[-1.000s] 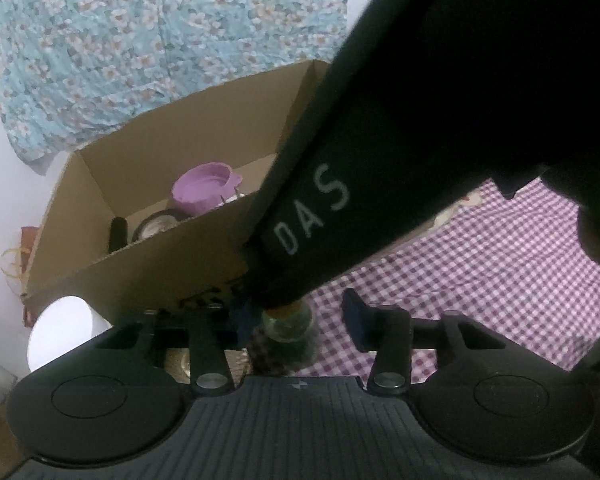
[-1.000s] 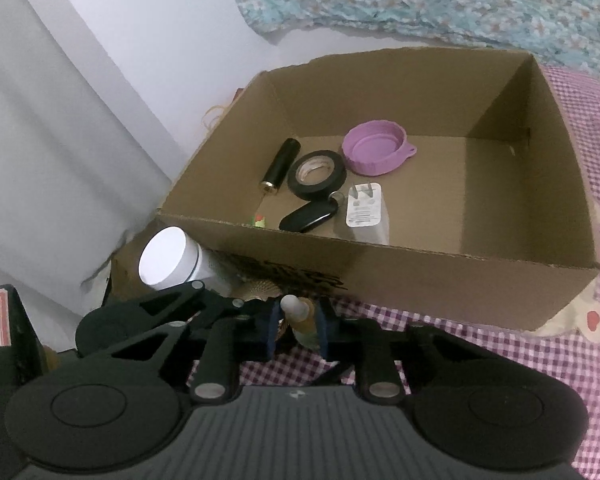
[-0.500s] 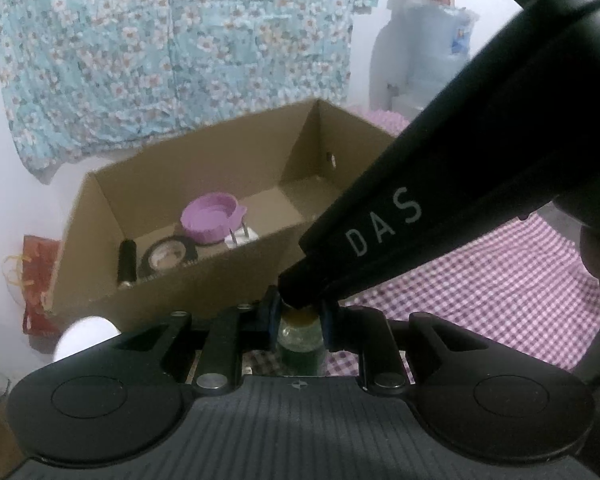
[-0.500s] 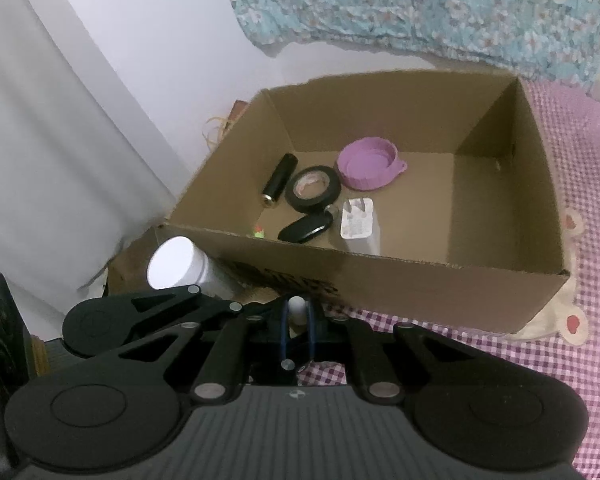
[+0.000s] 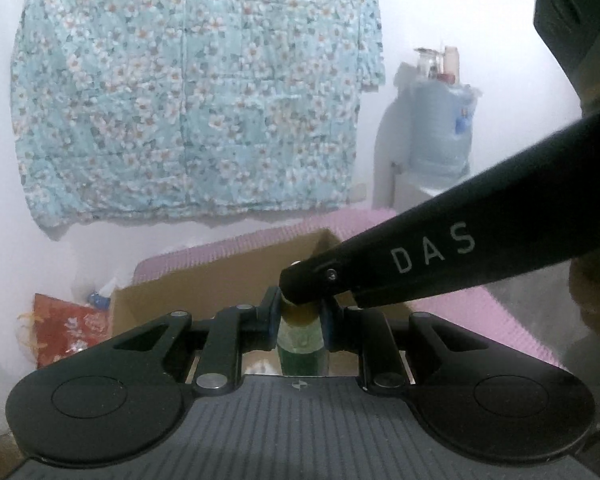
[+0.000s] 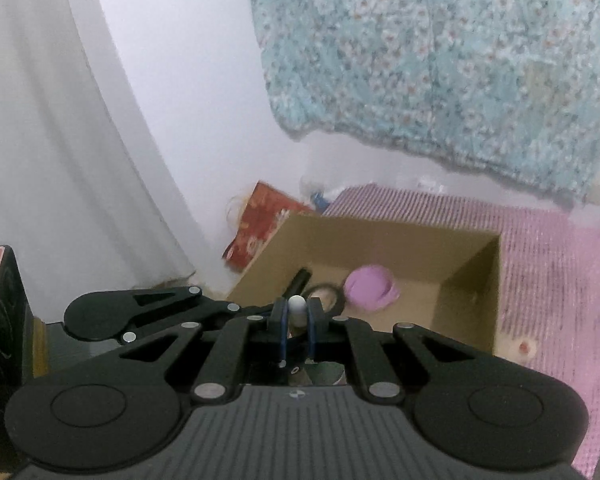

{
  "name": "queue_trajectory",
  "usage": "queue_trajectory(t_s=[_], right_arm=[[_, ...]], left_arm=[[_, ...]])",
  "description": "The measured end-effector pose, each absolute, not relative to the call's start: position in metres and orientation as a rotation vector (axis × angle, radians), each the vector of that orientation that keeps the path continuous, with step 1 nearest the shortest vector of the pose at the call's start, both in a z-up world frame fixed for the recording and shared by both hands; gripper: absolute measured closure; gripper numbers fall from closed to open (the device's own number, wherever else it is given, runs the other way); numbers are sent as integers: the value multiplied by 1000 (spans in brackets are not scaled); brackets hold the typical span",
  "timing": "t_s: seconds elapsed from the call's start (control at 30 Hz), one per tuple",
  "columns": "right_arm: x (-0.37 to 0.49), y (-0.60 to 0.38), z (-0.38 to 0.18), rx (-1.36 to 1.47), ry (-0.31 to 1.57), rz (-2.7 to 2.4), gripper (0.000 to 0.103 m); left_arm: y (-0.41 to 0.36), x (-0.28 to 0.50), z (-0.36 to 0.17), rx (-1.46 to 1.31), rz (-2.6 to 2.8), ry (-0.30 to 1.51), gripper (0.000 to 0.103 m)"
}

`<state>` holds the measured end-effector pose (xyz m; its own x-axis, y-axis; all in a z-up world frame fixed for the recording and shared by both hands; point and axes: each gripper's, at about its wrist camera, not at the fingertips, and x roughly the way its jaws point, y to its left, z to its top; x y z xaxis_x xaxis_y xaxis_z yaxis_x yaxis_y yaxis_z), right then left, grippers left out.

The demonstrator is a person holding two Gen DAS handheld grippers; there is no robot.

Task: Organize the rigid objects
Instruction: 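Lift the dropper bottle into the cardboard box and open the right gripper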

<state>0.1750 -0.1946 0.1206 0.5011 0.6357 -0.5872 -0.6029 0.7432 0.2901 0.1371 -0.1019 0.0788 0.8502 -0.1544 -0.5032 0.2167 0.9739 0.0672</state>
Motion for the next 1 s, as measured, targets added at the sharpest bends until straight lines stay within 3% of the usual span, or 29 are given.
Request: queue_trajectory(t_s=[0.4, 0.77, 0.87, 0.93, 1.0], right_arm=[[258, -210, 41, 52, 882, 669, 92], [269, -224, -7, 82, 997, 661, 90], [268, -227, -6, 95, 994, 661, 90], [264, -230, -4, 113, 985, 660, 90], [259, -235, -1, 140, 974, 649, 89]], left_arm=[[-118, 226, 15, -8, -254, 766, 84], [-119, 231, -12, -18, -277, 882, 82], [-119, 231, -7, -18, -290, 883, 71], [-118, 229, -3, -16, -288, 876, 51], [-117, 222, 6, -20, -293, 844, 39]])
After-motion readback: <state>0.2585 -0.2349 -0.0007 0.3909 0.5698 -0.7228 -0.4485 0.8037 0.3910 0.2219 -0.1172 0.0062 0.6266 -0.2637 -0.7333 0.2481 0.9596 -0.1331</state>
